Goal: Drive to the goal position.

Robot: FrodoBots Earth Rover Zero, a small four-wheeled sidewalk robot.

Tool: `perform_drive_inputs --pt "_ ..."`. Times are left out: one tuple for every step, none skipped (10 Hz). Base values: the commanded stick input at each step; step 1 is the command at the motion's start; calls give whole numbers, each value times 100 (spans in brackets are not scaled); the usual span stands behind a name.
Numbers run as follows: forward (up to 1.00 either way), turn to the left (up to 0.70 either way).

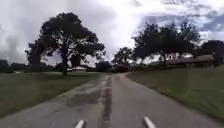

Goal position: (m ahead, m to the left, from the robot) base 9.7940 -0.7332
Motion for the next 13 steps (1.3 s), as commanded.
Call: perform_drive_inputs --pt "70 0" --pt "70 0" --pt "70 0" --pt "70 0" --pt "70 0" --pt "70 0" --pt "70 0" --pt "70 0" --pt "70 0" --pt "70 0" --pt "70 0" --pt "70 0" --pt "70 0"
